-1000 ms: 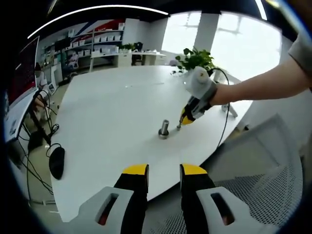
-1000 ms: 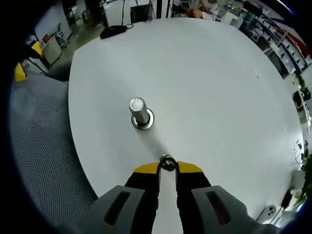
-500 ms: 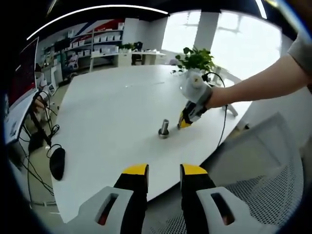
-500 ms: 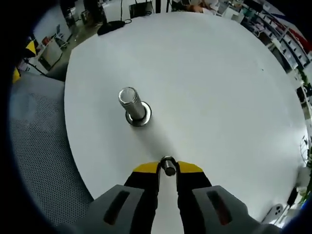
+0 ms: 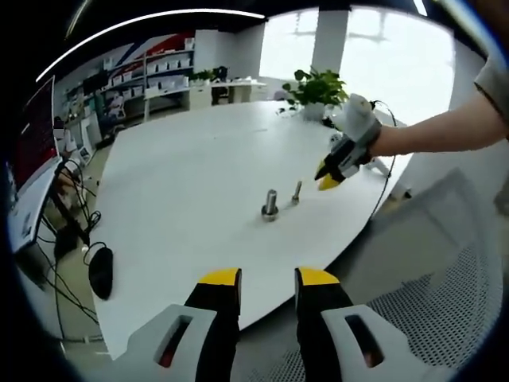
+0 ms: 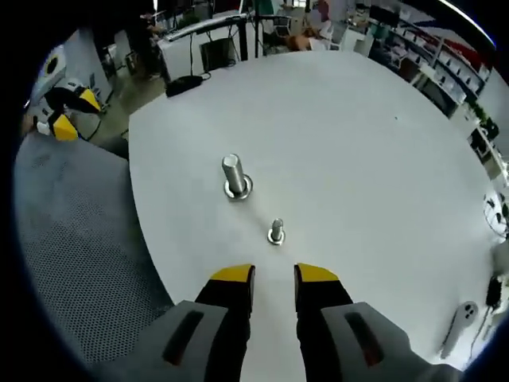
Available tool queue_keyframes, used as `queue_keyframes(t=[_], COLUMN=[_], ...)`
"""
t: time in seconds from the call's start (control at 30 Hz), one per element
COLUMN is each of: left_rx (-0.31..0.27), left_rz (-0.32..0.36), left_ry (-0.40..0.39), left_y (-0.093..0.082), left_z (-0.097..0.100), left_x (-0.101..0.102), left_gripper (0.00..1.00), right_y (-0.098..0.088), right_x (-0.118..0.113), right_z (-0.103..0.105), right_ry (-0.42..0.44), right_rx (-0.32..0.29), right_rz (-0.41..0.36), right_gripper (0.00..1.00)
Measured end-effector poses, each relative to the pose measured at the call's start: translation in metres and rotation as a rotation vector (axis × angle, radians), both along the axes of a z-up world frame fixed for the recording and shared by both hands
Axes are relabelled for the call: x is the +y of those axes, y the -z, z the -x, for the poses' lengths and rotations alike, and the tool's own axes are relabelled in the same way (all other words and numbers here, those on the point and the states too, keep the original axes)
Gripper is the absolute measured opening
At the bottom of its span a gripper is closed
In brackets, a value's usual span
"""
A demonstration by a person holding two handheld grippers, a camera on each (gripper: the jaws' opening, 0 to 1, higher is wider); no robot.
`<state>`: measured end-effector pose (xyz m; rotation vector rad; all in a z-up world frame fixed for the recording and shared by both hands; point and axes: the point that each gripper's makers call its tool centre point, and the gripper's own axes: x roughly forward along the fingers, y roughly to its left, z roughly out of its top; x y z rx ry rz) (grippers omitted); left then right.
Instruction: Place the washer onto the threaded stud by aligning its center hole with the stud, sliding it down to the base, and recovering from edge contact or off-axis alignment until the washer reaches the visible bottom stop.
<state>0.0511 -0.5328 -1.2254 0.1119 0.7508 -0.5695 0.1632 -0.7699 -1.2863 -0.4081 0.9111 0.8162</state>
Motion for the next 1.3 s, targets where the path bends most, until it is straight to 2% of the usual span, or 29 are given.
queue_keyframes(t=[0.17, 0.2, 0.27, 0.33, 0.4, 0.6, 0.67, 0.73, 0.9, 1.07, 1.1, 1.13, 1.17, 1.2, 1.23, 1.27, 1.3], left_rx=[0.015, 0.012, 0.008, 0.008, 0.001, -0.01, -0.004, 0.001, -0.016, -0.026, -0.028, -0.032, -0.031, -0.027, -0.016, -0.014, -0.017], left_rz=[-0.017, -0.015, -0.004, 0.005, 0.003, -0.007, -0.012, -0.016, -0.004, 0.016, 0.017, 0.015, 0.015, 0.018, 0.021, 0.023, 0.037], left_ry=[-0.019, -0.019, -0.026, -0.036, -0.037, -0.025, -0.028, -0.04, -0.075, -0.054, -0.046, -0.038, -0.038, -0.039, -0.039, -0.034, -0.028], left_y=[0.003, 0.002, 0.001, 0.0, -0.002, -0.002, -0.001, 0.0, -0.004, -0.006, -0.007, -0.007, -0.006, -0.006, -0.005, -0.004, -0.005], left_z=[-0.001, -0.001, -0.001, -0.002, -0.003, -0.004, -0.004, -0.004, -0.006, -0.007, -0.007, -0.007, -0.006, -0.005, -0.004, -0.005, -0.006], left_x=[0.004, 0.004, 0.005, 0.005, 0.005, 0.004, 0.005, 0.008, 0.013, 0.009, 0.008, 0.007, 0.007, 0.006, 0.006, 0.005, 0.003], left_gripper=[0.24, 0.24, 0.24, 0.24, 0.24, 0.23, 0.23, 0.23, 0.23, 0.23, 0.23, 0.23, 0.23, 0.23, 0.23, 0.23, 0.23], right_y=[-0.037, -0.048, -0.063, -0.072, -0.076, -0.094, -0.097, -0.104, -0.104, -0.098, -0.097, -0.094, -0.092, -0.091, -0.091, -0.089, -0.084], right_x=[-0.022, -0.026, -0.025, -0.032, -0.034, -0.018, -0.013, 0.001, -0.004, -0.008, -0.008, -0.011, -0.012, -0.012, -0.011, -0.011, -0.014], right_z=[0.015, 0.016, 0.018, 0.025, 0.034, 0.06, 0.065, 0.075, 0.078, 0.087, 0.088, 0.086, 0.086, 0.085, 0.084, 0.083, 0.084], right_ry=[0.075, 0.113, 0.136, 0.151, 0.162, 0.176, 0.205, 0.177, 0.18, 0.244, 0.241, 0.207, 0.193, 0.185, 0.188, 0.192, 0.197], right_rx=[-0.043, -0.062, -0.098, -0.125, -0.128, -0.126, -0.12, -0.111, -0.158, -0.137, -0.151, -0.197, -0.208, -0.218, -0.225, -0.219, -0.189], right_rz=[-0.11, -0.159, -0.244, -0.258, -0.271, -0.409, -0.456, -0.543, -0.502, -0.478, -0.466, -0.402, -0.365, -0.341, -0.353, -0.356, -0.345], right_gripper=[0.22, 0.22, 0.25, 0.27, 0.27, 0.29, 0.31, 0.3, 0.31, 0.33, 0.33, 0.33, 0.33, 0.33, 0.33, 0.33, 0.33])
